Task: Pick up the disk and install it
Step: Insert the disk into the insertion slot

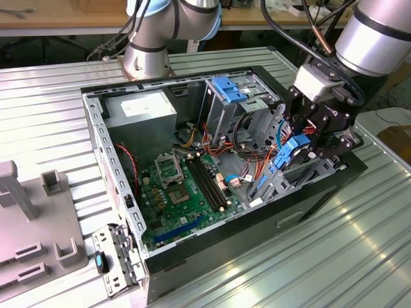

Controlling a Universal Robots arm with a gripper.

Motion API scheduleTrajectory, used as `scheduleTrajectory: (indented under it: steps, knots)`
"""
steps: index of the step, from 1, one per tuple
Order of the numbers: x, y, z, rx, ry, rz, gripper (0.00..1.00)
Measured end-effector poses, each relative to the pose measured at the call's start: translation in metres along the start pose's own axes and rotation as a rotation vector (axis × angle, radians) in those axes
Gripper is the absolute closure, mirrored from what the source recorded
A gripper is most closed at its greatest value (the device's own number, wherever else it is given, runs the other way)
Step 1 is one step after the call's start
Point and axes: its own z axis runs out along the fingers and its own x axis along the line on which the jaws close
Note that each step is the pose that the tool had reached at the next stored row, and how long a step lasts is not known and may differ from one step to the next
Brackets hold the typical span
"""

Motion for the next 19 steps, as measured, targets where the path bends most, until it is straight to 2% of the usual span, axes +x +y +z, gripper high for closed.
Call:
scheduleTrajectory:
  steps: [6, 10, 12, 16, 19]
  knots:
    - [0.0002, -0.0002, -0.0130, 0.0000, 0.0002, 0.000, 0.57]
    - [0.0003, -0.0002, -0.0182, 0.0000, 0.0002, 0.000, 0.57]
    - [0.0005, -0.0003, -0.0265, 0.0001, -0.0020, 0.000, 0.57]
    - [0.0006, -0.0004, -0.0314, 0.0000, -0.0040, 0.000, 0.57]
    - [0.0006, -0.0004, -0.0316, 0.0001, -0.0048, 0.000, 0.57]
